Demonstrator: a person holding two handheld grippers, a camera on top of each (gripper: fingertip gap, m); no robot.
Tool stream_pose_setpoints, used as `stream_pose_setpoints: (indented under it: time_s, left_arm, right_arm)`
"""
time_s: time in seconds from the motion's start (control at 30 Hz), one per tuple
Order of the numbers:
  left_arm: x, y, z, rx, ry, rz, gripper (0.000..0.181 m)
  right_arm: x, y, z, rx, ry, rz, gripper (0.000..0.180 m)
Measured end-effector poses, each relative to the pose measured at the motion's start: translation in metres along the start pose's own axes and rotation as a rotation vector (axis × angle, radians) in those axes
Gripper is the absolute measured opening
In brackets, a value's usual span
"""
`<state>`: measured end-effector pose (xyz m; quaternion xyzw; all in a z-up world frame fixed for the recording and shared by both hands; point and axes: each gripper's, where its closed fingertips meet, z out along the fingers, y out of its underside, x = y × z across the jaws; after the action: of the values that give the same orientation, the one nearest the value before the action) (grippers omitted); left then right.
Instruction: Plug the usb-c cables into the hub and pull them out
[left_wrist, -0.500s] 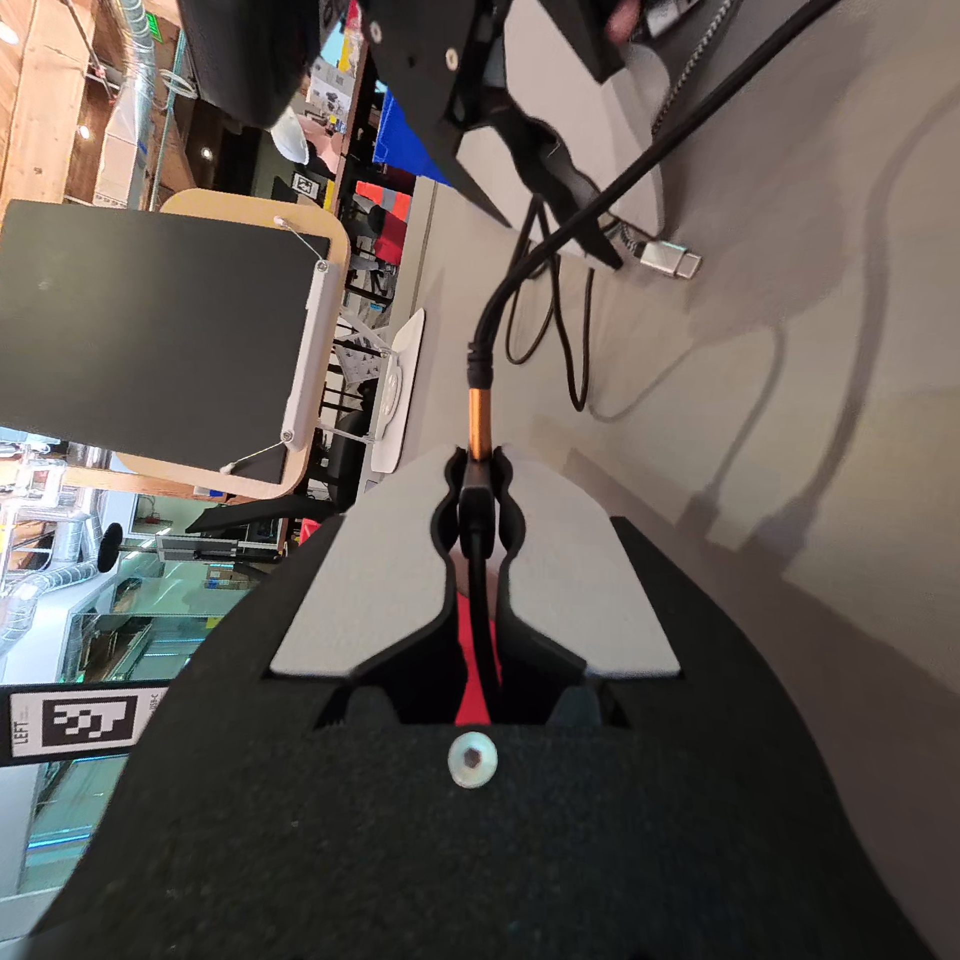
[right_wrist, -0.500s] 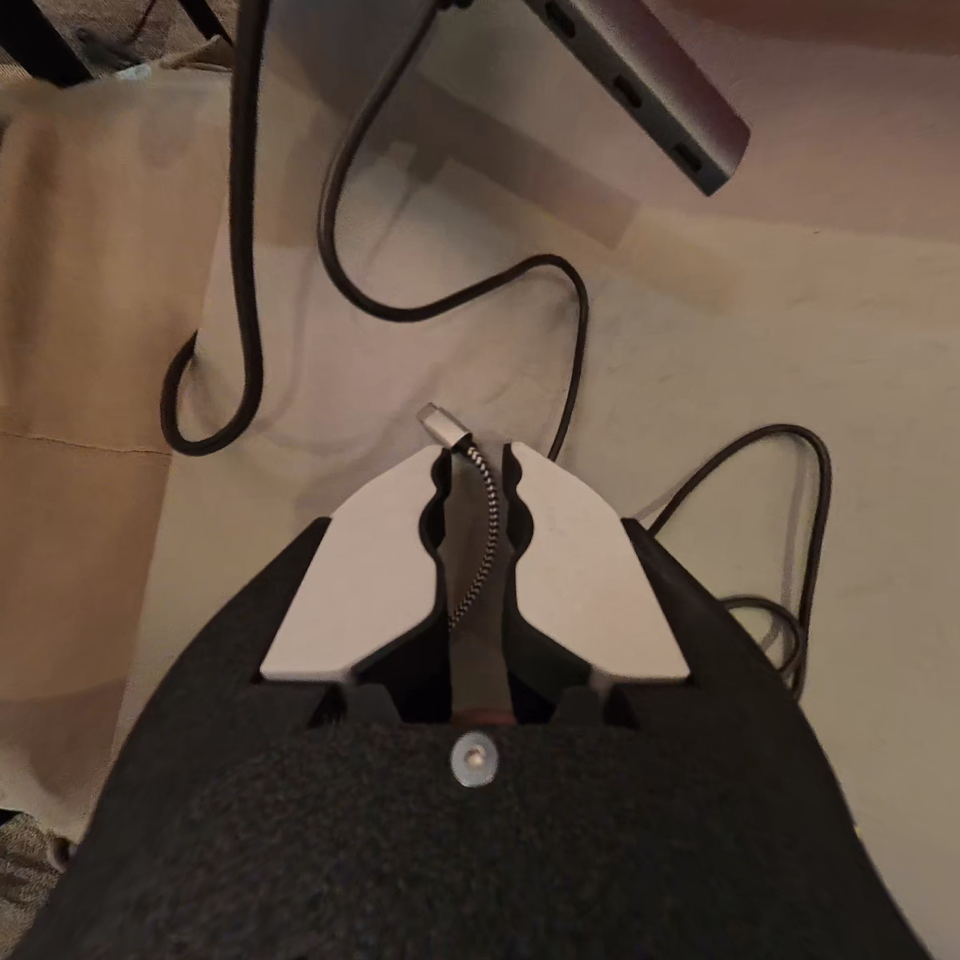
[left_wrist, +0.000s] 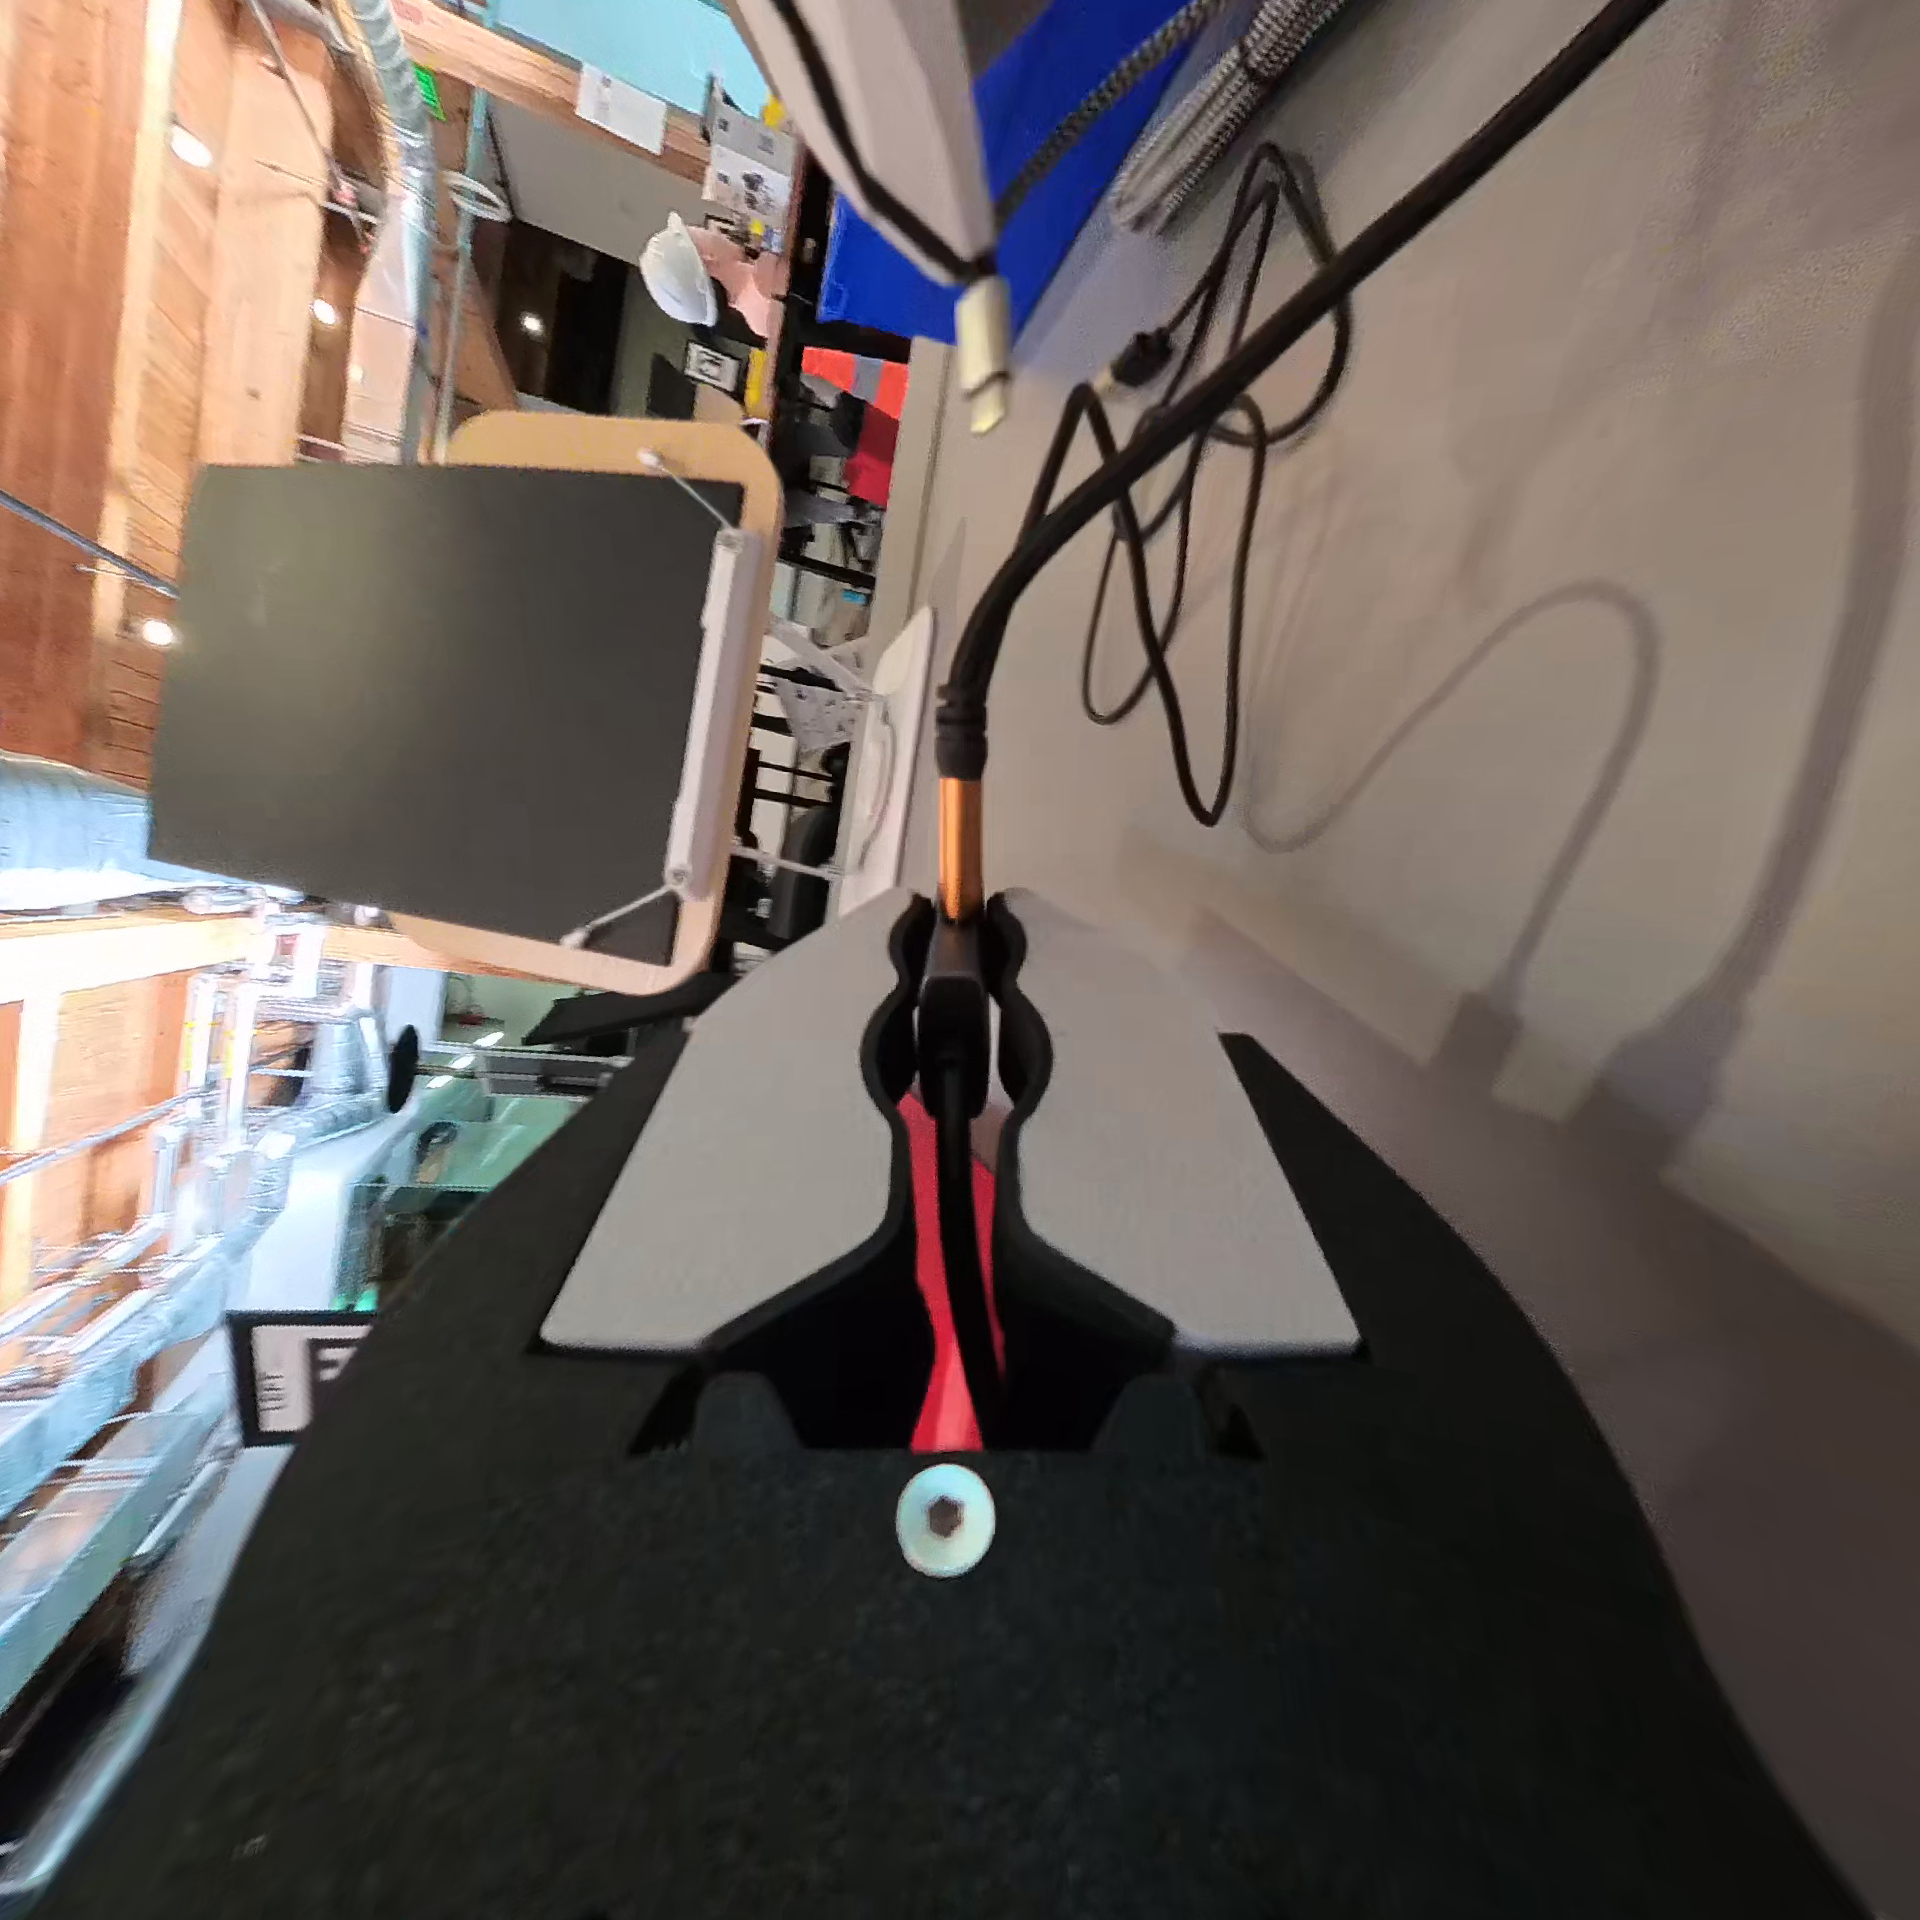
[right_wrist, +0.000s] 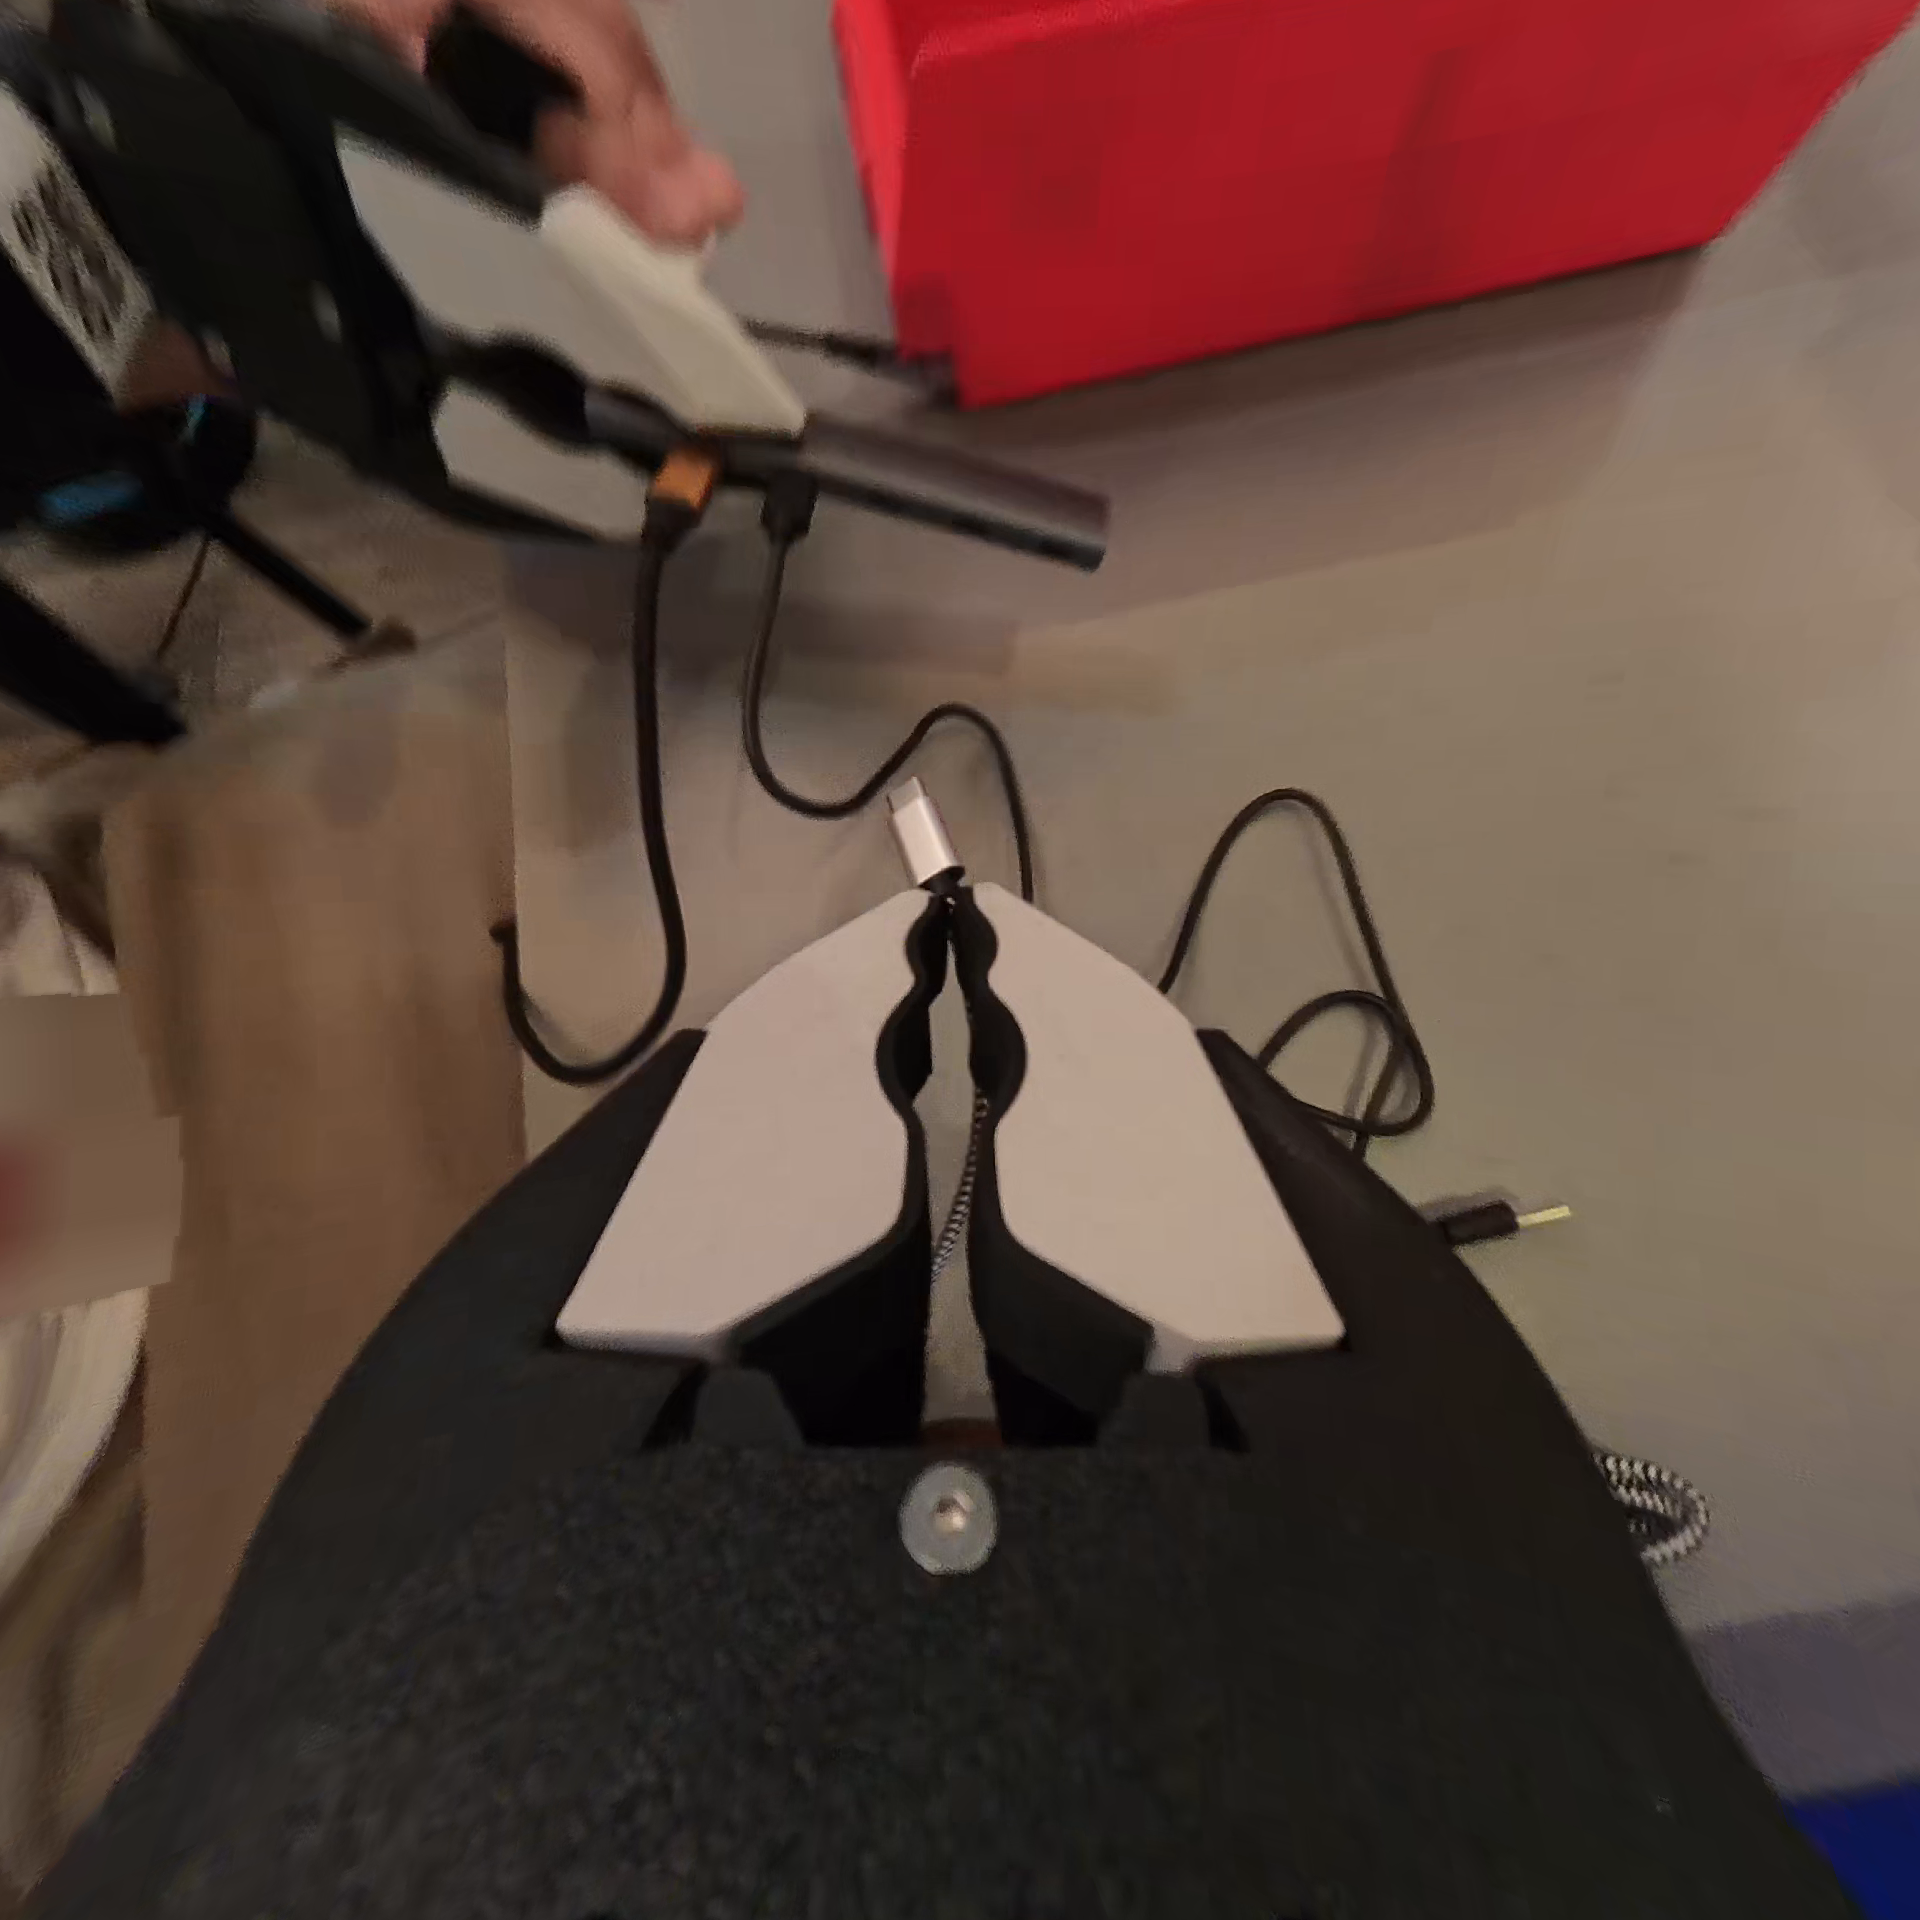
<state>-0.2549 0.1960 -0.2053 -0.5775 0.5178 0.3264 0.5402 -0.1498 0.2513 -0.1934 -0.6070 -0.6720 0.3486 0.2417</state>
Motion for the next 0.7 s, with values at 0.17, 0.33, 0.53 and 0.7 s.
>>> stream_pose_setpoints:
  time_s: [0.17,0.33,0.53,0.7]
  left_arm:
    - [-0.011,-0.019,-0.001,0.023,-0.094,0.087,0.009]
    - [-0.006,-0.026,0.001,0.025,-0.080,0.096,0.009]
    - [0.007,-0.012,-0.007,0.016,0.029,0.055,0.009]
    - [0.008,-0.012,-0.006,0.016,0.047,0.021,0.009]
  right_arm:
    - [-0.010,-0.028,-0.004,0.071,0.073,0.212,0.000]
    - [-0.005,-0.030,0.014,0.076,0.134,0.232,0.000]
    - [0.003,-0.006,0.034,0.042,0.051,0.034,0.011]
    - [0.021,0.004,0.068,-0.044,-0.052,-0.059,0.013]
